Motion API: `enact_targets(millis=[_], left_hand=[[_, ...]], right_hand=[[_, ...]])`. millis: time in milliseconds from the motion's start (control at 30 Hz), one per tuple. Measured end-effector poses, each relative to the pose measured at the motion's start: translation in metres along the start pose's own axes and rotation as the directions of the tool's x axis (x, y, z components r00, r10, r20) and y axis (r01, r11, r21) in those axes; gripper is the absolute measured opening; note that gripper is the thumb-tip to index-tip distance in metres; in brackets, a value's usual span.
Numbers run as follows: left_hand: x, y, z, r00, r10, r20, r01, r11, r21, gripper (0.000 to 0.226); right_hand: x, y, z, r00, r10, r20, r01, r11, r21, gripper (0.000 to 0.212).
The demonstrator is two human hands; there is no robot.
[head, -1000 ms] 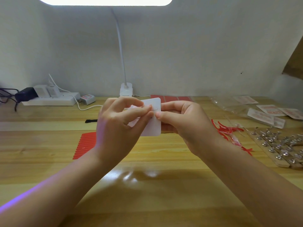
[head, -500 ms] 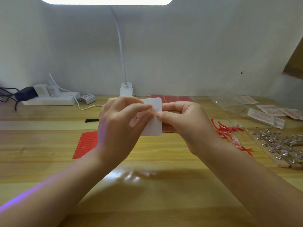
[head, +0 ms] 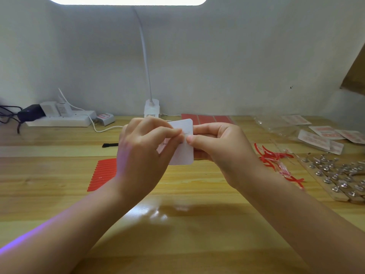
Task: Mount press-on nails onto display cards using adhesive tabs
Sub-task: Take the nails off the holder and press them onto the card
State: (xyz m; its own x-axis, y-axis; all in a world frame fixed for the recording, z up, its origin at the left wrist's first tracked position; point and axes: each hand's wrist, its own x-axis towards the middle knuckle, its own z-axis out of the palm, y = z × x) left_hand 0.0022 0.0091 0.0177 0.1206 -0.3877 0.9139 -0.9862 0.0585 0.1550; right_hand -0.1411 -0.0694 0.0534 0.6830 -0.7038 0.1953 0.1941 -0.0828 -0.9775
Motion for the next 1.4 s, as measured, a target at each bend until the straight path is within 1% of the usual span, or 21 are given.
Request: enact_targets(millis=[233, 533, 767, 833, 867, 967, 1033, 1067, 1100, 1133, 1167, 1200, 1267, 1400], left_hand=[[0.001, -0.001, -0.001, 1.0, 0.021, -0.012, -0.021, 0.999, -0.042, 0.017], [0.002, 0.001, -0.001, 0.999, -0.029, -0.021, 0.027, 0.997, -0.076, 0.012], [0.002, 0.002, -0.002, 1.0, -0.01, -0.009, 0.01, 0.999, -0.032, 0.011], [0.001, 0.002, -0.002, 0.998, -0.056, 0.031, 0.058, 0.997, -0.051, 0.012], [0.001, 0.003, -0.001, 0.994, -0.095, 0.061, 0.101, 0.991, -0.089, 0.015], [-0.002, 0.008, 0.001, 0.964, -0.237, 0.124, 0.257, 0.947, -0.193, 0.036], [-0.001, 0.008, 0.003, 0.929, -0.344, 0.138, 0.369, 0.897, -0.243, 0.043], [0.0, 0.007, 0.003, 0.891, -0.42, 0.172, 0.453, 0.84, -0.299, 0.043], [0.002, 0.007, 0.002, 0.835, -0.498, 0.233, 0.55, 0.744, -0.379, 0.04], [0.004, 0.007, 0.002, 0.774, -0.557, 0.303, 0.63, 0.626, -0.459, 0.036], [0.005, 0.005, 0.002, 0.729, -0.59, 0.346, 0.675, 0.539, -0.504, 0.031], [0.005, 0.003, 0.003, 0.718, -0.601, 0.352, 0.685, 0.518, -0.512, 0.026], [0.005, 0.002, 0.003, 0.73, -0.595, 0.335, 0.672, 0.536, -0.511, 0.022], [0.003, 0.005, 0.003, 0.749, -0.581, 0.32, 0.646, 0.529, -0.55, 0.021]], right_hand=[[0.001, 0.0, -0.002, 0.999, -0.012, 0.031, 0.011, 1.0, 0.012, 0.01], [0.004, 0.004, -0.004, 1.0, -0.004, 0.023, 0.003, 1.0, 0.016, 0.012], [0.006, 0.008, -0.006, 1.0, -0.021, 0.018, 0.02, 1.0, 0.017, 0.014], [0.007, 0.009, -0.007, 1.0, -0.016, 0.013, 0.016, 1.0, 0.018, 0.015], [0.008, 0.01, -0.008, 1.0, -0.012, 0.006, 0.011, 1.0, 0.02, 0.016], [0.011, 0.014, -0.011, 0.999, 0.01, -0.032, -0.009, 0.999, 0.037, 0.016], [0.014, 0.015, -0.013, 0.998, 0.029, -0.048, -0.026, 0.998, 0.064, 0.015], [0.015, 0.015, -0.014, 0.998, 0.04, -0.049, -0.036, 0.996, 0.083, 0.013], [0.016, 0.016, -0.015, 0.998, 0.052, -0.046, -0.047, 0.993, 0.105, 0.012], [0.017, 0.017, -0.016, 0.997, 0.064, -0.04, -0.058, 0.99, 0.127, 0.01], [0.017, 0.017, -0.016, 0.997, 0.076, -0.031, -0.071, 0.986, 0.151, 0.009], [0.018, 0.018, -0.017, 0.996, 0.089, -0.019, -0.084, 0.981, 0.173, 0.01], [0.019, 0.02, -0.018, 0.995, 0.1, 0.022, -0.102, 0.976, 0.19, 0.01], [0.022, 0.024, -0.022, 0.994, 0.06, 0.087, -0.072, 0.986, 0.151, 0.01]])
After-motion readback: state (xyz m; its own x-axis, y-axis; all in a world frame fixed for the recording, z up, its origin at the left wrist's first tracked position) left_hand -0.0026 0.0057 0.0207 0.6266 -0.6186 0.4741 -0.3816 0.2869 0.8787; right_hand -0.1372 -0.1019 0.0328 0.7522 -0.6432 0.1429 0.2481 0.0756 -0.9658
